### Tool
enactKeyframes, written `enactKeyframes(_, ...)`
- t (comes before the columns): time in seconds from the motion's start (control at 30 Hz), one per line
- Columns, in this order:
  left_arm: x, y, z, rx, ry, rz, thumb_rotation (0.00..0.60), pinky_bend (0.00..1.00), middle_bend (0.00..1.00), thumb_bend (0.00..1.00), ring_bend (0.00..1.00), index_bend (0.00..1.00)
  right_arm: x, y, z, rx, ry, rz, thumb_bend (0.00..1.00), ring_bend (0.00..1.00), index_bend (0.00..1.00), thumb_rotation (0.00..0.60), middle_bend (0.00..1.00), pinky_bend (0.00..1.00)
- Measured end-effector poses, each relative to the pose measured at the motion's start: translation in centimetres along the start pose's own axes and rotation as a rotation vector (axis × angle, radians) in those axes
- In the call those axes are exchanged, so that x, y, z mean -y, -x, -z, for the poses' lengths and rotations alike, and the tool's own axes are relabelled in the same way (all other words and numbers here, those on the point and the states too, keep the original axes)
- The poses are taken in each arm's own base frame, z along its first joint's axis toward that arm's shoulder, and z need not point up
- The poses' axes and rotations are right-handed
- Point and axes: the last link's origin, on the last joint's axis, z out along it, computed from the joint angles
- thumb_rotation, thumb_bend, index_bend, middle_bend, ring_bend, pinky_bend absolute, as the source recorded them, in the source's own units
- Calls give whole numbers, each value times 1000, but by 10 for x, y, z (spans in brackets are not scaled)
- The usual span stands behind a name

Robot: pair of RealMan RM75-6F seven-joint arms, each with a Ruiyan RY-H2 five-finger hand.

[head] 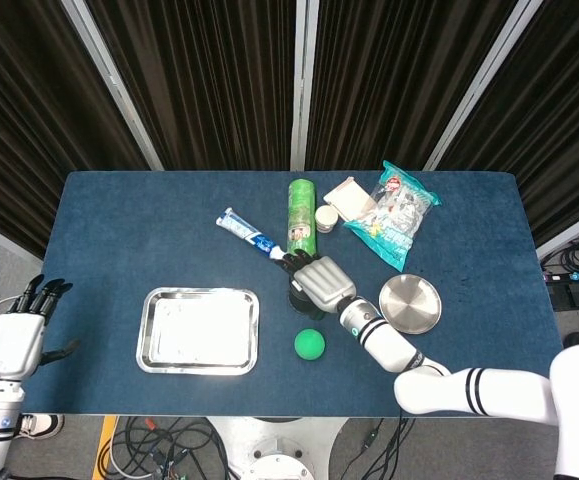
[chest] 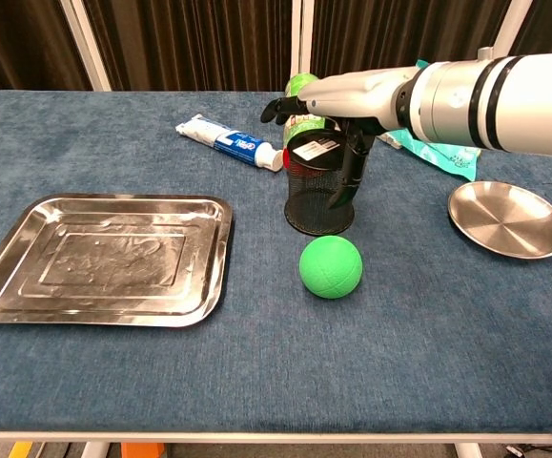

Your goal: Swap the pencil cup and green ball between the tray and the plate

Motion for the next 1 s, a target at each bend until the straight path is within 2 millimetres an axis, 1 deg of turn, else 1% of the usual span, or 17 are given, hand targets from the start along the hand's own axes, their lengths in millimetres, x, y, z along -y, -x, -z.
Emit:
enactKeyframes(0.13,1,1,0,1,-2,3,600,261,129,89,45,167,-1,3,-3,5,18,2,62,25,89,600,95,280)
enactKeyframes(0.23,2,1,0,2,-3,5,600,261,129,89,45,167,-1,5,-4,0,30,7,79,102,178,600,160,377)
enactKeyframes(0.27,2,1,0,2,-4,5,600,261,129,89,45,167,-2,5,-4,-4,34,9,88,137,216,600,196,415)
enactKeyframes(0.4,3,1,1,0,-6,4,600,261,130,89,45,167,-4,6,-4,-25,54,17,119,243,330,600,304,511)
enactKeyframes(0.47,3,0,0,-1,-5,4,600,261,130,89,45,167,-5,5,-4,-36,63,18,145,284,377,600,350,535)
enactKeyframes(0.57,2,0,0,-3,-3,3,600,261,129,89,45,167,-7,5,-3,-55,73,23,167,319,426,600,385,551)
enactKeyframes(0.67,2,0,0,-2,-2,2,600,262,129,89,45,167,-9,2,0,-78,80,11,174,328,437,600,396,559)
enactKeyframes(0.77,1,0,0,-2,0,1,600,261,129,89,45,167,-12,-4,7,-107,81,-16,174,328,437,600,397,559)
enactKeyframes(0.87,0,-1,0,-4,4,2,600,261,130,89,45,167,-18,-14,22,-148,87,-39,174,328,437,600,402,559)
enactKeyframes(0.97,-2,-2,0,-7,10,2,600,261,129,89,45,167,-36,-24,45,-202,125,-44,173,328,437,600,404,559)
enactKeyframes(1.0,-3,-2,-1,-8,12,2,600,261,129,89,45,167,-46,-25,56,-216,153,-44,174,328,437,600,404,559)
